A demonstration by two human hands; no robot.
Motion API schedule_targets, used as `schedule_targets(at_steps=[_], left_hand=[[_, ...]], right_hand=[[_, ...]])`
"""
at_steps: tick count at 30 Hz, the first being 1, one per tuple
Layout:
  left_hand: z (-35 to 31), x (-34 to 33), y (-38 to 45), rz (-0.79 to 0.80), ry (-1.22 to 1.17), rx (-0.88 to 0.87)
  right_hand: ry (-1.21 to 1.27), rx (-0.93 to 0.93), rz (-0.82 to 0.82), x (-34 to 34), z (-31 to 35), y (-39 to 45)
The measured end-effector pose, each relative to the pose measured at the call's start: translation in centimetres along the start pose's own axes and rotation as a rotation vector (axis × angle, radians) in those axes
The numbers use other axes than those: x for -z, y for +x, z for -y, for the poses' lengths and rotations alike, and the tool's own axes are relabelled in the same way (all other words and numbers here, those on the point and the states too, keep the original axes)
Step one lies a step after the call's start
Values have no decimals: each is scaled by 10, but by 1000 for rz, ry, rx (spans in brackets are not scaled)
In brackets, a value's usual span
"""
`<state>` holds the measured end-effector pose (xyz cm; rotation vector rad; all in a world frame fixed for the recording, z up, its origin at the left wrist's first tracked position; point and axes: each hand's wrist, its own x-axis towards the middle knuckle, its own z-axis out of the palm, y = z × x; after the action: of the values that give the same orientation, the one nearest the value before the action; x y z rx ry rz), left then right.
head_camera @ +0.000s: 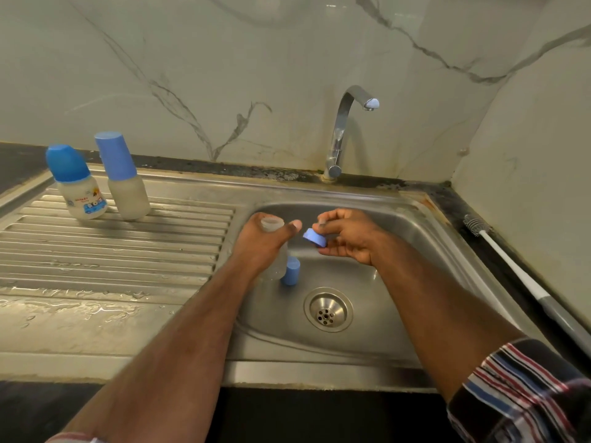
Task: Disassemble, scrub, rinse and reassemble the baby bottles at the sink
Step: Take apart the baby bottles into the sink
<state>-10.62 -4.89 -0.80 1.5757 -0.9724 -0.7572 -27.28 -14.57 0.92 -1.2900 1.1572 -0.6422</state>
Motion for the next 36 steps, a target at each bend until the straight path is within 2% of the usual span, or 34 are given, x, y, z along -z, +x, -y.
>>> schedule_targets(at_steps=[4, 7, 11, 15, 30, 34, 36], left_hand=[[0, 0, 3, -13, -130, 86], [2, 0, 3, 19, -127, 128], [7, 0, 5, 42, -104, 73], [10, 3, 7, 53, -32, 11], [18, 4, 12, 82, 80, -58], [19, 4, 14, 75, 79, -47], [19, 4, 14, 79, 80, -43]], right_hand=[[-572, 143, -176, 5, -23, 26], [-799, 162, -135, 2, -35, 40], [-1170, 141, -5, -6, -50, 57], [-1355, 148, 94, -10, -62, 71], [-1452, 116, 143, -17, -76, 86], [-1286, 111, 116, -8, -64, 84], [-1045, 134, 54, -2, -50, 75]])
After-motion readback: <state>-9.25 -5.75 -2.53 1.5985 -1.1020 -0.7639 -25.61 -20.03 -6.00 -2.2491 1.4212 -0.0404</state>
